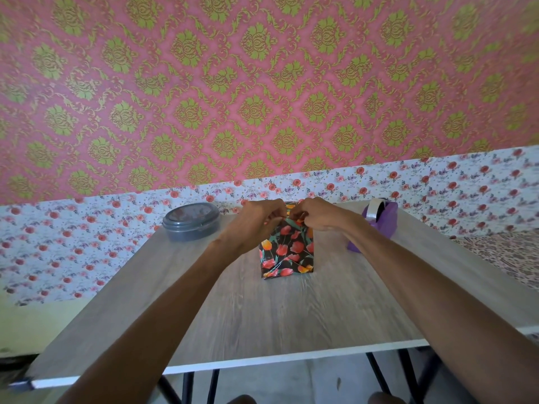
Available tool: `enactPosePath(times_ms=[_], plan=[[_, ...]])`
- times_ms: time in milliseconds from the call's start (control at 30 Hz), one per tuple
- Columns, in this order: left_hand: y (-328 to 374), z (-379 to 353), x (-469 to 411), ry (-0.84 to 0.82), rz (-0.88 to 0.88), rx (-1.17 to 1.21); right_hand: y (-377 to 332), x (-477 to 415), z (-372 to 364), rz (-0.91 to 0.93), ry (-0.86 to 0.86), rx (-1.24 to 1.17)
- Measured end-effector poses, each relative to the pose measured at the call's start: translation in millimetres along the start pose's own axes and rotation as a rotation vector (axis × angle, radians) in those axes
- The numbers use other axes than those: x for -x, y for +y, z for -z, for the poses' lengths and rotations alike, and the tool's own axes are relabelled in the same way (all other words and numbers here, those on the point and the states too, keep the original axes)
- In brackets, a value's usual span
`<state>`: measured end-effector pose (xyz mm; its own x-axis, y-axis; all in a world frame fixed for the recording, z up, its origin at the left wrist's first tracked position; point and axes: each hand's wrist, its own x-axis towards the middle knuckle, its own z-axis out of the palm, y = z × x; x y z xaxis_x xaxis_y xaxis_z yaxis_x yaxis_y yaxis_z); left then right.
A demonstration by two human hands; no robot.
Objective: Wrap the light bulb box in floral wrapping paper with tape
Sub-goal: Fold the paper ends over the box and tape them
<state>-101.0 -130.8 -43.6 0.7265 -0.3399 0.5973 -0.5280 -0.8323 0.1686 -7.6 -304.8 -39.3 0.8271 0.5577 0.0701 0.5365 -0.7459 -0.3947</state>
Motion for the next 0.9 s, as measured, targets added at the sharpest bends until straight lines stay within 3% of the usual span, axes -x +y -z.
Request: enactPosePath(times_ms=[400, 567, 900], plan=[[2.5, -4.0, -0.4, 0.148, 0.152, 0.102, 1.0, 3.2, 0.1, 0.008, -0.003, -0.035], [-5.3, -5.3, -6.1, 0.124, 0.071, 0.037, 6.5, -1.4, 0.1, 0.000, 0.009, -0.018], [-13.5, -8.1, -26.1, 0.026, 0.090, -0.029, 8.4, -1.0, -3.6, 0.021, 0.012, -0.061]])
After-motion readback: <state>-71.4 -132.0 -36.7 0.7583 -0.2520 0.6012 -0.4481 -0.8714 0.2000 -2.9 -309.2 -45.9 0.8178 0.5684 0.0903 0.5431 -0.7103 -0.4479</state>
